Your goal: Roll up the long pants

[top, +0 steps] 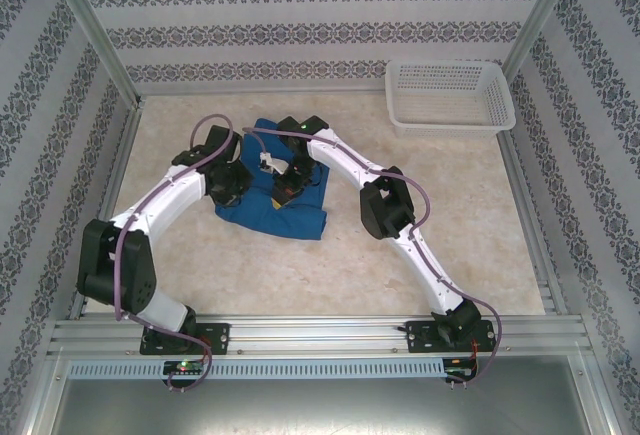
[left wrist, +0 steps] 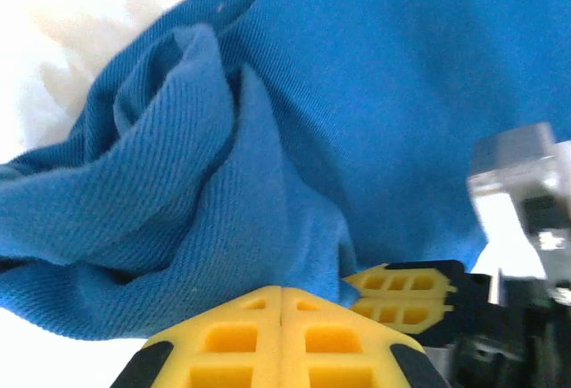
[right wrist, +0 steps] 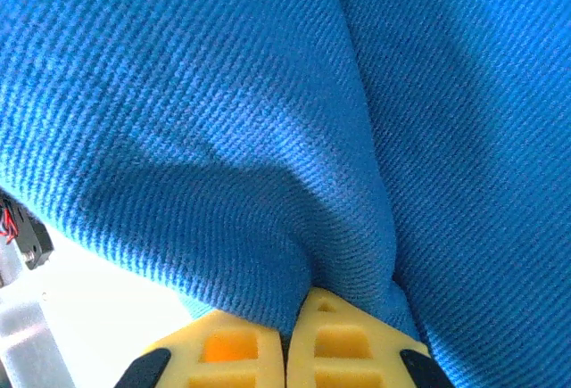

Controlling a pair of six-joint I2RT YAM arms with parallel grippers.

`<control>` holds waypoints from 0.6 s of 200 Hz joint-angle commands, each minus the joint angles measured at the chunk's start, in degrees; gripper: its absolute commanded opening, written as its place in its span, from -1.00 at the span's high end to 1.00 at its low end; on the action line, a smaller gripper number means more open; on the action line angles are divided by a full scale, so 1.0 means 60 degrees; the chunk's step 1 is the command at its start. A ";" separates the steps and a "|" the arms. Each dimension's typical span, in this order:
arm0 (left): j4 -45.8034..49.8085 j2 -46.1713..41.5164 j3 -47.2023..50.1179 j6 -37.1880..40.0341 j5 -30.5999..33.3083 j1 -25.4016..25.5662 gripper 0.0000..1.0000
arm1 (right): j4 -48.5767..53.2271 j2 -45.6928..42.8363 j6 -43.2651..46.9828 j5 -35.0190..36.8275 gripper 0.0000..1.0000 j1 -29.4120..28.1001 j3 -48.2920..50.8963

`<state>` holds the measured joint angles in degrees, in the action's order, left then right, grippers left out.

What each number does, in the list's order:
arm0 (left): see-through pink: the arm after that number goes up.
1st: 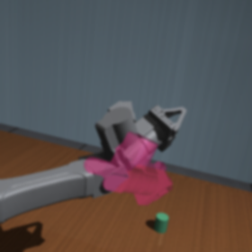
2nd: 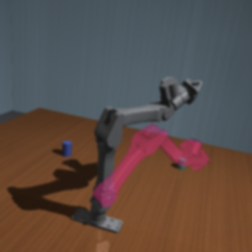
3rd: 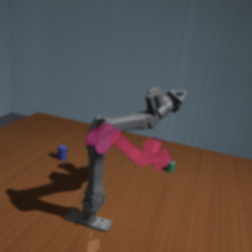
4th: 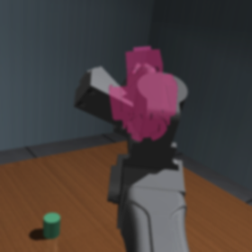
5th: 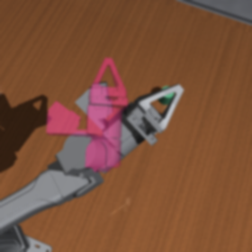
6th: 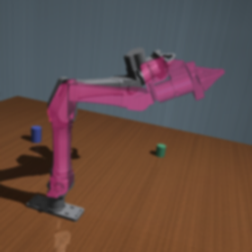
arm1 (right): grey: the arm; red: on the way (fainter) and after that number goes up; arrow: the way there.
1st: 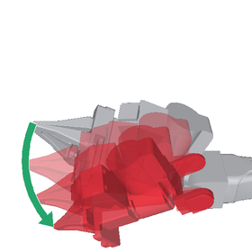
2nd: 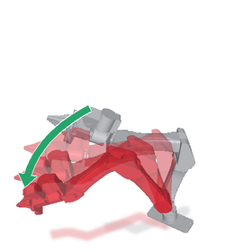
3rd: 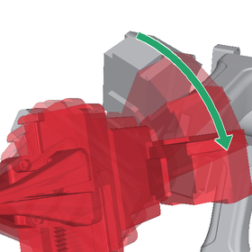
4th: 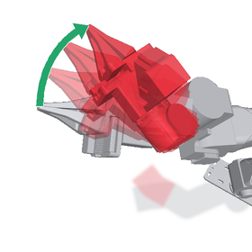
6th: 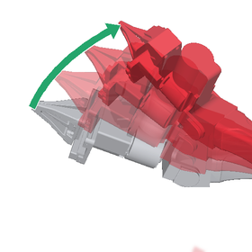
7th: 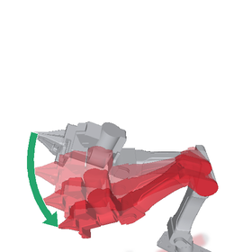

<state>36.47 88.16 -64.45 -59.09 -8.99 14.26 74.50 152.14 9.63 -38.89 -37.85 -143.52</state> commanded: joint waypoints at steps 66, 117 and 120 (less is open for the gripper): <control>-0.0527 0.2243 -0.0491 -0.0032 0.1120 0.0060 1.00 | -0.0619 -0.0051 -0.0136 0.0643 0.99 0.0093 0.0333; -0.0690 0.3326 -0.0698 -0.0266 0.1404 0.0057 1.00 | -0.1001 -0.1196 -0.0264 0.1887 0.36 0.0250 0.1258; -0.0688 0.3359 -0.0707 -0.0280 0.1397 0.0060 1.00 | -0.1043 -0.1319 -0.0274 0.1969 0.36 0.0281 0.1334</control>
<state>32.64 104.53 -68.93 -59.44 -4.40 14.33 69.32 149.58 7.77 -35.38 -37.43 -138.43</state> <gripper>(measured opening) 0.046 0.313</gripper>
